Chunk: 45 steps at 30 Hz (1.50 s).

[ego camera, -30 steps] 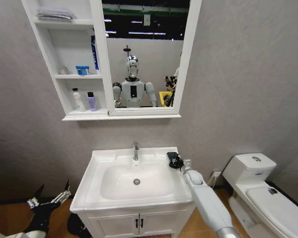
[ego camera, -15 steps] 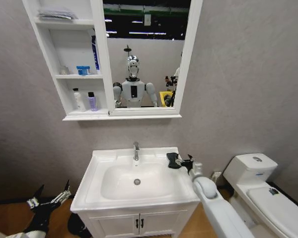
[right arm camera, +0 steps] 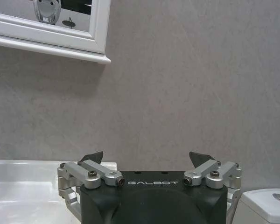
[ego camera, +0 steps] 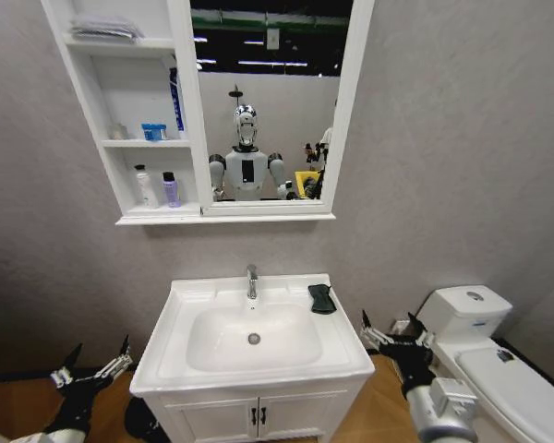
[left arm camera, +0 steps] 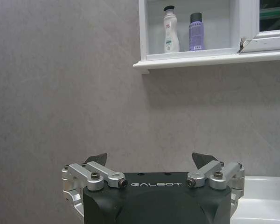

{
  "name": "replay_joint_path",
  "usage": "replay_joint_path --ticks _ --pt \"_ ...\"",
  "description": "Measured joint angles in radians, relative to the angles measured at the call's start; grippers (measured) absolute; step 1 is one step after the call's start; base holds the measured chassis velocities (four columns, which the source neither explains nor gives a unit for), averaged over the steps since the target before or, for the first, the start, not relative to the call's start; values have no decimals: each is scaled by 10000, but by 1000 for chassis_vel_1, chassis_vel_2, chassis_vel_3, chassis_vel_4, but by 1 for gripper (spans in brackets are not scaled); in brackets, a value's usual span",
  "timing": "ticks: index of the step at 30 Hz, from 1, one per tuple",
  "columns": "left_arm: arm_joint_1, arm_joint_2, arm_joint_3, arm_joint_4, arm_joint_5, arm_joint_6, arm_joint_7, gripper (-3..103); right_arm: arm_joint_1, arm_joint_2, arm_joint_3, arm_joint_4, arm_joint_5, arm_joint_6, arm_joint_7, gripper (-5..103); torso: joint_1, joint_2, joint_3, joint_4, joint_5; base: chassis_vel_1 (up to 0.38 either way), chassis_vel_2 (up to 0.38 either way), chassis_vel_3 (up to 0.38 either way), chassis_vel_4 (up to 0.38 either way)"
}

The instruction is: Move facial cleanser and shampoo from washbasin to cabinet, then wipe washbasin with towel.

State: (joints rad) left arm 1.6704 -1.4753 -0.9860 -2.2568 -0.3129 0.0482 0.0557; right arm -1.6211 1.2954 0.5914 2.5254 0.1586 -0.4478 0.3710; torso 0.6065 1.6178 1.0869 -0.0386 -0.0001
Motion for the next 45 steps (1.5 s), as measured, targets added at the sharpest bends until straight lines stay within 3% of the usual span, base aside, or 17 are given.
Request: replay_joint_path --ticks 6,22,23,28,31,33,36,38,40,44,45 --pt "0 0 0 0 0 0 0 100 300 -260 -10 -101 263 -475 47 100 10 -5 3 4 1 36 -32 -29 46" --pt "0 0 1 -1 0 0 1 100 234 -296 -136 -213 318 -344 -11 100 1 -2 1 1 7 202 -198 -202 193" --pt "0 0 2 0 0 0 1 100 210 -296 -160 -217 315 -299 -32 100 -1 -1 0 1 -7 289 -317 -265 316" --pt "0 0 1 -1 0 0 1 100 124 -288 -210 -232 296 -204 -154 100 5 -3 2 1 11 320 -326 -327 330" --pt "0 1 1 0 0 0 0 100 75 -291 -228 -233 275 -153 -223 100 1 -1 0 2 -8 346 -381 -354 364" --pt "0 0 1 -1 0 0 2 100 64 -303 -228 -238 270 -127 -245 100 2 -2 2 2 14 411 -373 -378 328" --pt "0 0 0 1 0 0 0 100 53 -304 -239 -239 267 -111 -275 100 -1 1 -1 1 -13 347 -376 -345 365" --pt "0 0 0 -1 0 0 0 100 57 -298 -260 -244 262 -88 -293 100 3 -2 3 3 15 368 -350 -349 368" --pt "1 0 1 0 0 0 -1 100 47 -277 -295 -242 226 -35 -307 100 -3 2 -2 1 -14 320 -365 -350 358" --pt "0 0 -2 0 0 0 -3 100 30 -247 -356 -248 200 -6 -356 100 4 -3 2 4 10 353 -338 -330 341" --pt "1 0 3 1 -1 0 0 100 26 -240 -371 -247 191 65 -407 100 1 -1 -1 0 -16 341 -347 -306 341"
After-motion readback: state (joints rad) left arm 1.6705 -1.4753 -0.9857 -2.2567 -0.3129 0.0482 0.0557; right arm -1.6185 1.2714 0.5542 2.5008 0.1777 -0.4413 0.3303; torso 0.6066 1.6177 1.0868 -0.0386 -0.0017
